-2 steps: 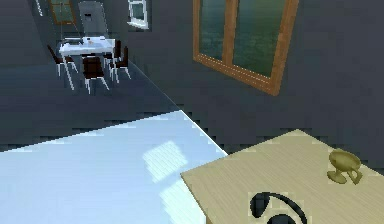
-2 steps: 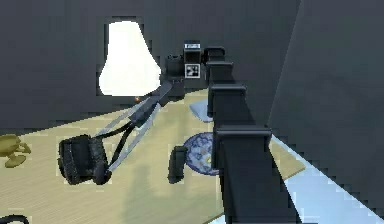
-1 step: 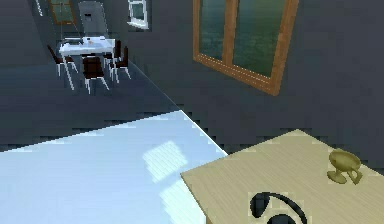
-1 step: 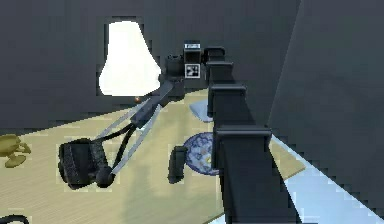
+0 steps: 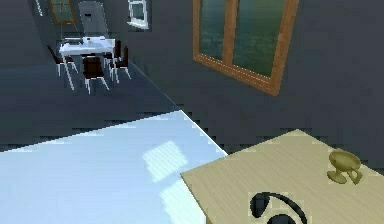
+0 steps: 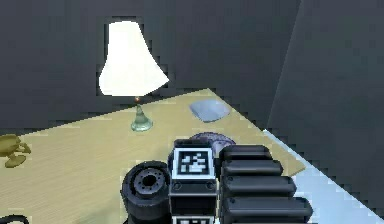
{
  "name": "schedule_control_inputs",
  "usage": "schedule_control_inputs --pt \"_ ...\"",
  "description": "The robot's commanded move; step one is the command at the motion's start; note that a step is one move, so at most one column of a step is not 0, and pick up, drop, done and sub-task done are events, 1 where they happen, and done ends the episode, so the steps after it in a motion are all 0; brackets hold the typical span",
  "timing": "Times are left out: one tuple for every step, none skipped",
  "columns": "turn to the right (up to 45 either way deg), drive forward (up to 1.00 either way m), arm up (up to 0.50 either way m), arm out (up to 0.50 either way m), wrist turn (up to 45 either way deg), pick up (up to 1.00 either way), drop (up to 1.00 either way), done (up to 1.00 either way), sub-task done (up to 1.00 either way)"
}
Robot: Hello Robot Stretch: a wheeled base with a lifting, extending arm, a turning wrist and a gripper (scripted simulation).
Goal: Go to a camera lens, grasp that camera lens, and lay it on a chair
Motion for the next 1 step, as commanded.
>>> schedule_control_inputs --pt "-45.0 0.00 0.00 0.00 0.0 0.00 0.00 0.00 0.00"
